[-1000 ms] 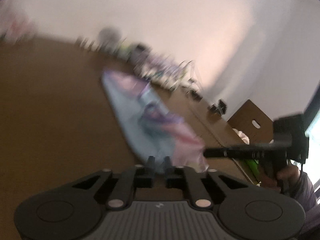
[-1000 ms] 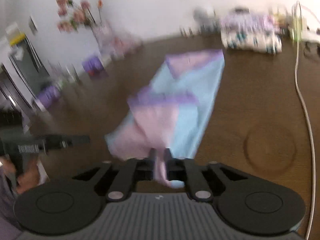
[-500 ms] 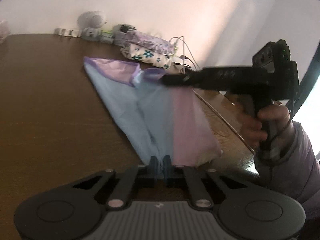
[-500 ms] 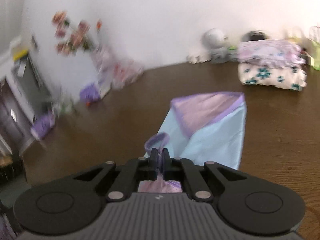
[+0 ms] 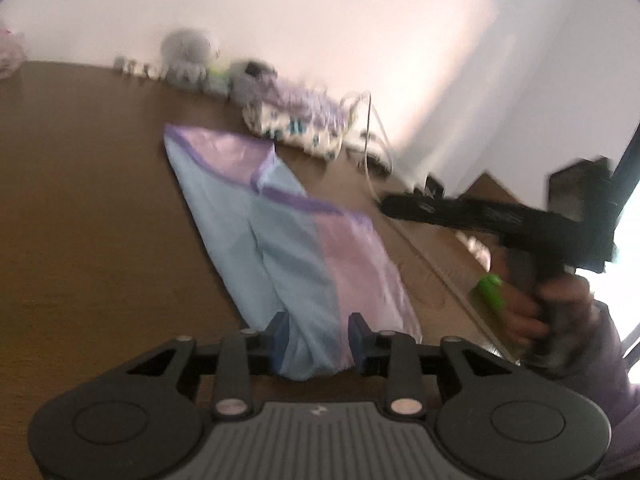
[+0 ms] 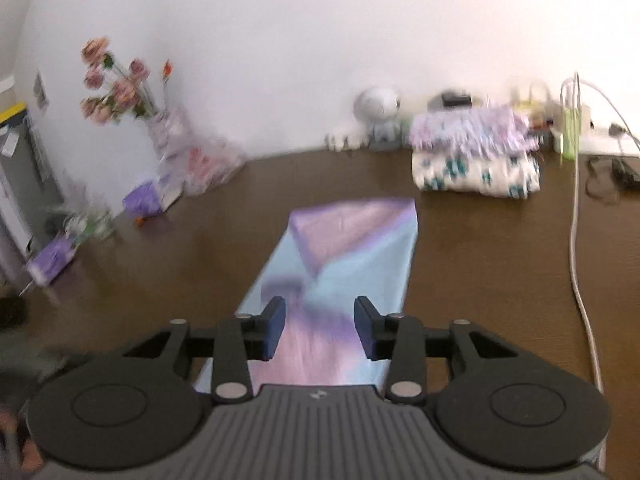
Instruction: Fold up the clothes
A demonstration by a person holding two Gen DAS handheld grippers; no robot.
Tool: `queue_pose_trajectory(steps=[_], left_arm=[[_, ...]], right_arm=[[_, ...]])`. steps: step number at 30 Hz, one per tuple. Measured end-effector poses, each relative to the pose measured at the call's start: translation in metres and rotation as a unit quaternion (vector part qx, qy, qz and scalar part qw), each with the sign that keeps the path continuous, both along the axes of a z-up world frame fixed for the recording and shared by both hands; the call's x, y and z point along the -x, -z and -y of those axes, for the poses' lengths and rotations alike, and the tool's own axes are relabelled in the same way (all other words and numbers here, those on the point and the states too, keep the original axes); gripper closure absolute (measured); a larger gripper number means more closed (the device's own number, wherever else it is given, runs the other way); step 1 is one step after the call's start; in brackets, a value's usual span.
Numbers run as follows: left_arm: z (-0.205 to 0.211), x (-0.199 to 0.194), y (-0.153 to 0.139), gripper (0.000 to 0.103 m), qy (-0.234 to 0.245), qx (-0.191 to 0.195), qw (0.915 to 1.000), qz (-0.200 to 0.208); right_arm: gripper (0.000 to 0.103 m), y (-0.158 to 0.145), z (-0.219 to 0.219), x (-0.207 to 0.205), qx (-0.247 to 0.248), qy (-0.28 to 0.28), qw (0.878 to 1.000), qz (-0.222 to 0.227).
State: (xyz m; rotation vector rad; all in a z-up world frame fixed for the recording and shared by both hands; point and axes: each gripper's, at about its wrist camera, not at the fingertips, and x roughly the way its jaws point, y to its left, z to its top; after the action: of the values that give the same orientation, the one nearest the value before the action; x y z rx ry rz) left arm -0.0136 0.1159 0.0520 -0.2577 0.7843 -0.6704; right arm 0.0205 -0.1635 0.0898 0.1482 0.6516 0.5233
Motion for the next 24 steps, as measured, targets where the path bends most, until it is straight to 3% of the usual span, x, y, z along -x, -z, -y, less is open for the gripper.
queue_pose_trajectory(steps=[1,2,6,7,8,12,13,15,16,17,19,21,22,24], left_arm=[[0.0,0.002,0.001,0.094,0.0,-0.002,1.0,-0.005],[0.0,0.005,0.003,0.099,0.001,-0.005,0.9999,-0.009],[-0.006,0.016,0.006,0.103,-0.023,0.002,0.9993,-0.029],[-0.008,0.022,0.006,0.103,-0.031,0.001,0.999,-0.032],[-0.009,0.028,0.006,0.103,-0.039,-0.001,0.9987,-0.033],[-0.015,0.052,0.004,0.103,-0.044,-0.025,0.9974,-0.05],[-0.019,0.057,0.002,0.103,-0.05,-0.026,0.9971,-0.051],[-0.025,0.063,-0.007,0.094,-0.063,-0.018,0.9971,-0.039],[-0.022,0.058,-0.012,0.082,-0.066,-0.011,0.9974,-0.028],[-0.017,0.052,-0.016,0.067,-0.068,-0.004,0.9975,-0.019],[-0.007,0.039,-0.025,0.059,-0.073,0.009,0.9973,0.001],[0.009,0.02,-0.02,0.059,-0.075,-0.007,0.9972,-0.005],[0.017,0.012,-0.015,0.063,-0.078,-0.02,0.9967,-0.015],[0.03,0.002,-0.006,0.082,-0.082,-0.046,0.9953,-0.027]], right_arm=[[0.065,0.006,0.007,0.009,-0.003,-0.014,1.0,-0.012],[0.065,0.013,0.013,0.017,-0.008,-0.028,0.999,-0.022],[0.065,0.035,0.016,0.03,-0.017,-0.048,0.997,-0.056],[0.077,0.038,0.013,0.03,-0.011,-0.051,0.997,-0.059],[0.103,0.041,0.011,0.031,-0.006,-0.053,0.997,-0.063],[0.103,0.031,0.005,0.038,0.005,-0.076,0.994,-0.081],[0.1,0.025,0.006,0.043,-0.004,-0.085,0.994,-0.075],[0.084,0.018,0.009,0.04,-0.027,-0.076,0.995,-0.064],[0.062,0.018,0.009,0.035,-0.028,-0.065,0.996,-0.06],[0.052,0.02,0.007,0.028,-0.026,-0.052,0.997,-0.055],[0.054,0.026,-0.001,0.011,-0.024,-0.03,0.998,-0.048],[0.09,0.035,-0.006,-0.008,-0.038,-0.032,0.997,-0.062],[0.101,0.039,-0.009,-0.018,-0.046,-0.033,0.995,-0.08],[0.101,0.03,-0.017,-0.018,-0.035,-0.029,0.997,-0.056]])
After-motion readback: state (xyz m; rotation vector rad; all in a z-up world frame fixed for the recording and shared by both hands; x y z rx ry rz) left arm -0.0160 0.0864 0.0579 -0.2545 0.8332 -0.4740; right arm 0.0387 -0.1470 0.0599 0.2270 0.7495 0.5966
